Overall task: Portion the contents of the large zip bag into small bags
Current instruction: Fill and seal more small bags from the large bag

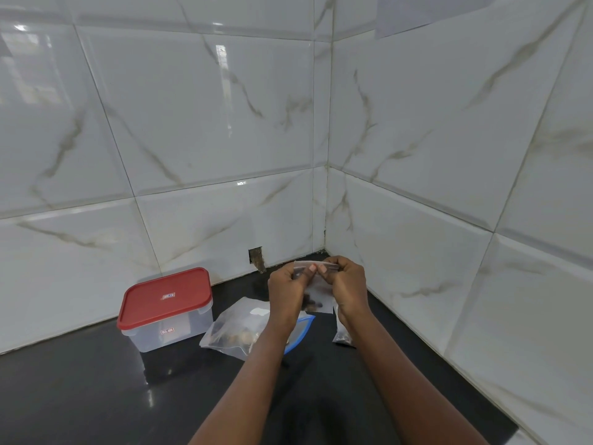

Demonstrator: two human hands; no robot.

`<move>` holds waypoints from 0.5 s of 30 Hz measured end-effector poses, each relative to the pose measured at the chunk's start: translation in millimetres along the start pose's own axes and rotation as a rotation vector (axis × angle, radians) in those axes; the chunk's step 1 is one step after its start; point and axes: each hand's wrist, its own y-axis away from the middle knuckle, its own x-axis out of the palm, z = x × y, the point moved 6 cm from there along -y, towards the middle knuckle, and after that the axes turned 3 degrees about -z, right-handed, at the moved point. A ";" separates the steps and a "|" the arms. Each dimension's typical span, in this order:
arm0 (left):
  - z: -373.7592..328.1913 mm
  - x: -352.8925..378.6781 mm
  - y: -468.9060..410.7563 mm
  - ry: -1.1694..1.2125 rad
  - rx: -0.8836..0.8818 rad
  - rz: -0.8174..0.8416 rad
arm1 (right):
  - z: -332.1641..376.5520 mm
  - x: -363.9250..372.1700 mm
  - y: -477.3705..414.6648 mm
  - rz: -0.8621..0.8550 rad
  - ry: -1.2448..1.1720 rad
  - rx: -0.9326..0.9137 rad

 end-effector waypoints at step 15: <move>33.0 5.0 -16.2 -0.181 -0.050 -0.068 | -13.1 -35.8 -14.7 -0.071 0.359 -0.060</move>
